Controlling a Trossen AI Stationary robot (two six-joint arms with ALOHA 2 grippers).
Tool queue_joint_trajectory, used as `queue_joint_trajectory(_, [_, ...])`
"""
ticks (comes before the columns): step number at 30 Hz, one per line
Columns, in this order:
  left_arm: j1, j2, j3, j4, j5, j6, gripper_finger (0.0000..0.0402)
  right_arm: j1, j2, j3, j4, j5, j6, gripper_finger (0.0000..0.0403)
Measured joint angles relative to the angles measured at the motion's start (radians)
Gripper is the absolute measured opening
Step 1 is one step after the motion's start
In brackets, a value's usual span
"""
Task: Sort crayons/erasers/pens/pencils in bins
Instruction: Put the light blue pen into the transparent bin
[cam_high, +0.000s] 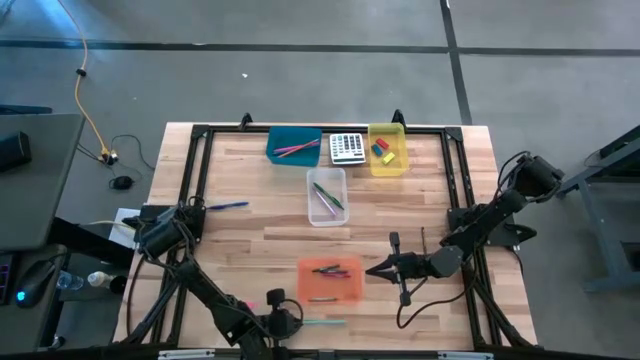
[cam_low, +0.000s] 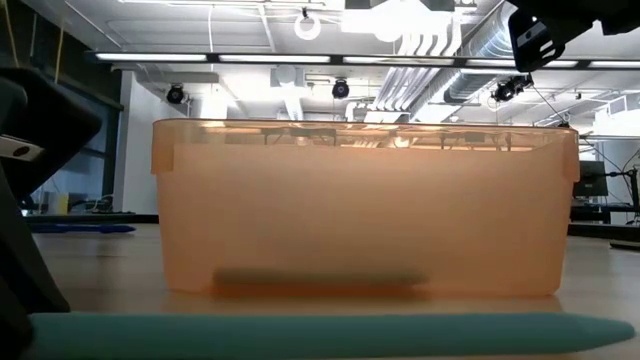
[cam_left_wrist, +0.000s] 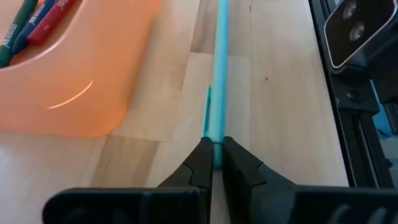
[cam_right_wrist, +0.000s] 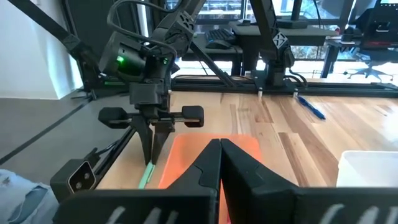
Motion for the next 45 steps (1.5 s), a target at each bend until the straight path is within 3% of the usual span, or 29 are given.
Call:
queue_joint_trajectory(7, [-0.018, 0.003, -0.001, 0.003, -0.026, 0.002, 0.0003, 0.014, 0.0, 0.004, -0.014, 0.002, 0.077, 0.0])
queue_joint_trajectory(13, [-0.036, 0.006, -0.024, 0.064, -0.07, -0.026, 0.0001, 0.117, 0.037, 0.16, -0.342, 0.125, 0.227, 0.0])
queue_joint_trajectory(18, [-0.04, 0.006, -0.074, 0.186, -0.095, -0.004, 0.0001, 0.217, 0.207, 0.372, -0.551, 0.2, 0.351, 0.0])
queue_joint_trajectory(25, [-0.05, 0.01, -0.081, 0.273, -0.121, 0.143, 0.0, 0.263, 0.494, 0.603, -0.606, 0.192, 0.543, 0.0004])
queue_joint_trajectory(29, [-0.05, 0.01, -0.081, 0.278, -0.121, 0.144, 0.0, 0.251, 0.604, 0.733, -0.689, 0.161, 0.607, 0.0035])
queue_joint_trajectory(36, [-0.05, 0.013, -0.081, 0.321, -0.111, 0.19, 0.0, 0.2, 0.688, 0.912, -1.05, 0.117, 0.73, 0.0127])
queue_joint_trajectory(40, [-0.05, 0.013, -0.081, 0.336, -0.104, 0.206, 0.0, 0.17, 0.698, 0.931, -1.063, 0.046, 0.73, 0.0158])
queue_joint_trajectory(45, [-0.05, 0.013, -0.081, 0.34, -0.103, 0.206, 0.0, 0.152, 0.701, 0.903, -1.029, -0.014, 0.734, 0.0163])
